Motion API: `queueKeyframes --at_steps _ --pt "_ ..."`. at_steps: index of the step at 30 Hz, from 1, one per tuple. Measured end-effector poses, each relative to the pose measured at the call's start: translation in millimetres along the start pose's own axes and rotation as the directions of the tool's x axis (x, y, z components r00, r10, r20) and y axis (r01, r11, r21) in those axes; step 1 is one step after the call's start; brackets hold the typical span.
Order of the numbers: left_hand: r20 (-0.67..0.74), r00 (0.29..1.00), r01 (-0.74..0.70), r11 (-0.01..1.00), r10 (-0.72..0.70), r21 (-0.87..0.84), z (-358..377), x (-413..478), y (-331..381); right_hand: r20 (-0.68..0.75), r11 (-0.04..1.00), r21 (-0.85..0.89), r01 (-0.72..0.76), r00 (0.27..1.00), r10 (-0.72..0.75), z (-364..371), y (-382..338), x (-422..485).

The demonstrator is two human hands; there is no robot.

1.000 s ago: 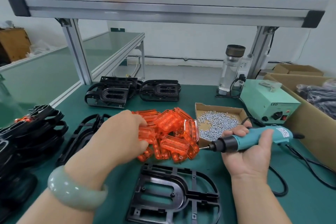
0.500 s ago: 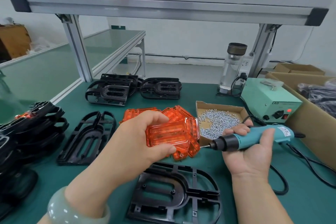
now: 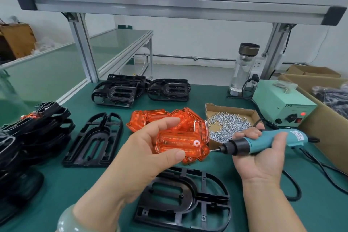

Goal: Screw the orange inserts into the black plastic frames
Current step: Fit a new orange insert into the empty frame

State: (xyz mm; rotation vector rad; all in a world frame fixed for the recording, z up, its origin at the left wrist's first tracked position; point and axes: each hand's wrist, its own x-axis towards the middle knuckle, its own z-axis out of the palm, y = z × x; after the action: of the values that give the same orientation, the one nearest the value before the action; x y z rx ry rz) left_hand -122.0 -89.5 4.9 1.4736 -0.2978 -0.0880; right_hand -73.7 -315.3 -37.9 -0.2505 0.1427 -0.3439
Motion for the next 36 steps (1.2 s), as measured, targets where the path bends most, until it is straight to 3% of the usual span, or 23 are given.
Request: queueKeyframes --at_steps 5,9,12,16,19,22,24,26,30,36 --pt "-0.181 0.976 0.093 0.985 -0.118 -0.143 -6 1 -5 -0.003 1.0 0.012 -0.007 1.0 0.007 0 -1 0" --pt "-0.332 0.928 0.04 0.933 -0.166 -0.357 -19 8 -7 -0.004 1.0 0.01 -0.01 1.0 0.01 1 -1 -1" --pt "-0.335 0.926 0.016 0.906 -0.173 -0.423 -26 7 -8 -0.011 1.0 0.005 -0.009 1.0 0.009 1 -1 0" --pt "-0.273 0.956 0.05 0.978 -0.105 -0.2 -27 4 -7 -0.008 1.0 0.002 -0.012 1.0 0.012 2 0 -1" --pt "-0.213 0.976 0.019 0.974 0.031 0.226 -28 3 -3 -0.007 1.0 0.0 -0.015 1.0 0.015 1 0 -1" --pt "-0.013 0.993 -0.08 0.762 0.115 0.643 -23 2 3 -0.004 1.0 0.0 -0.02 1.0 0.02 0 1 0" --pt "0.146 0.988 -0.152 0.586 0.057 0.796 -16 3 2 -0.002 1.0 0.0 -0.024 1.0 0.024 0 1 0" --pt "0.261 0.964 -0.207 0.475 -0.049 0.855 -8 5 -2 0.001 1.0 -0.005 -0.024 1.0 0.024 0 2 0" --pt "0.338 0.927 -0.256 0.385 -0.164 0.887 0 10 -14 0.005 1.0 -0.005 -0.029 1.0 0.029 0 2 -1" --pt "0.35 0.935 -0.317 0.297 -0.065 0.901 -2 6 -29 0.008 0.999 -0.016 -0.032 0.999 0.033 -1 2 -1"
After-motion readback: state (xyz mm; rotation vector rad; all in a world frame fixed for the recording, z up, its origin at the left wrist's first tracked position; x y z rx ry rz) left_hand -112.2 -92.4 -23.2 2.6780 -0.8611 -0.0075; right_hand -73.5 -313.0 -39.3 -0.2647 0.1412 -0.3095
